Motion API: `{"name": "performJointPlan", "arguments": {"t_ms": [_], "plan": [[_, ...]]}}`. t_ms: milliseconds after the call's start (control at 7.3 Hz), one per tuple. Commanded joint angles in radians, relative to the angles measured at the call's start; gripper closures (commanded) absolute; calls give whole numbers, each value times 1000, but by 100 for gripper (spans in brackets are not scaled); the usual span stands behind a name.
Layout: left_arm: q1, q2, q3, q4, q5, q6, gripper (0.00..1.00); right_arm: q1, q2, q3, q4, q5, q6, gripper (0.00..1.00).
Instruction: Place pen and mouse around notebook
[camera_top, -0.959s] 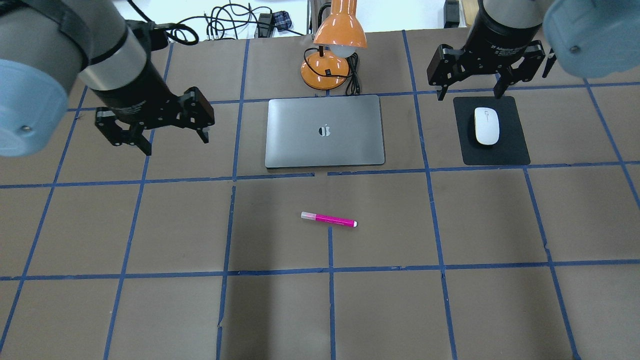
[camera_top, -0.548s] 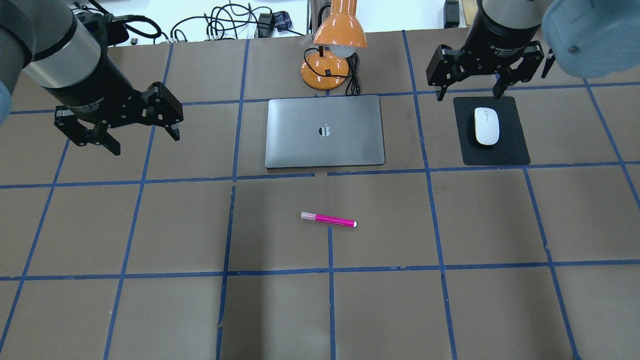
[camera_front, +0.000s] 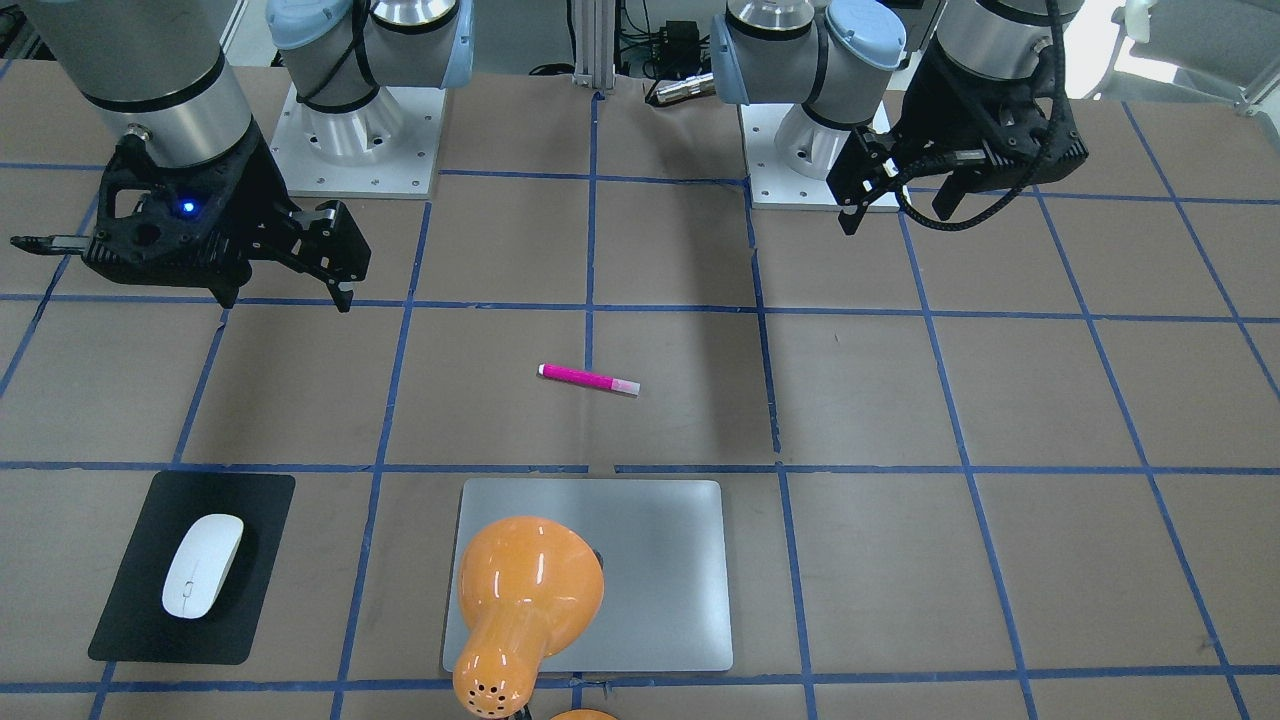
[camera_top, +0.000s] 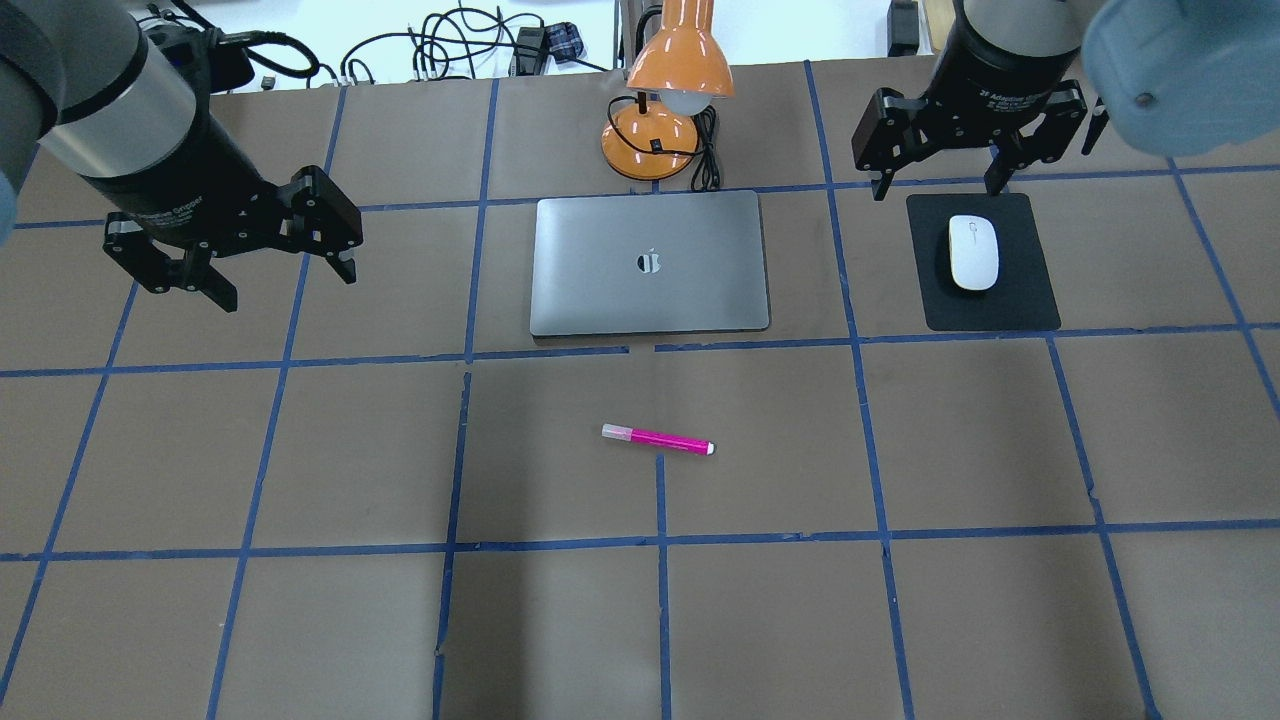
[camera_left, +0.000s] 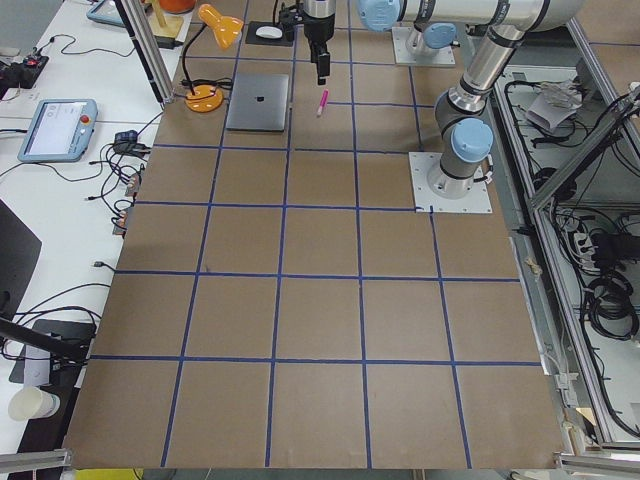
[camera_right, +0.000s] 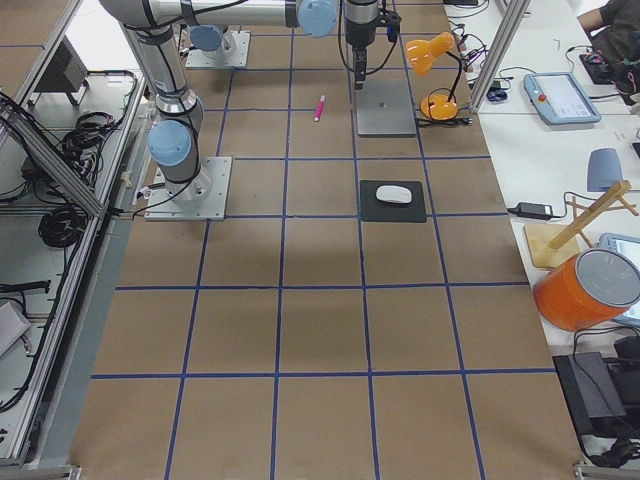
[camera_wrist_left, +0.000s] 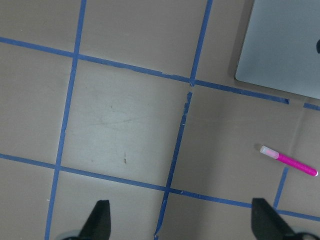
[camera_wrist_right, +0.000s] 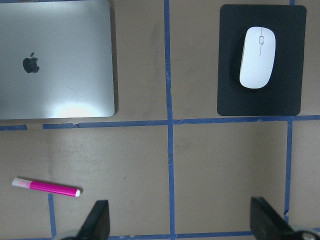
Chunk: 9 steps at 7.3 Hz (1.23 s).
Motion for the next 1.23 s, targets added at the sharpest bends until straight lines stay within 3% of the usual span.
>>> {"name": "performJointPlan", "arguments": {"t_ms": [0,1096], "plan": [[-2,-2,-2,2,-2,0,0,0,1,2,-3,0,0,0],[-2,-4,8,1,12,2,0,0,2,9,-6,0,-2,0]]}}
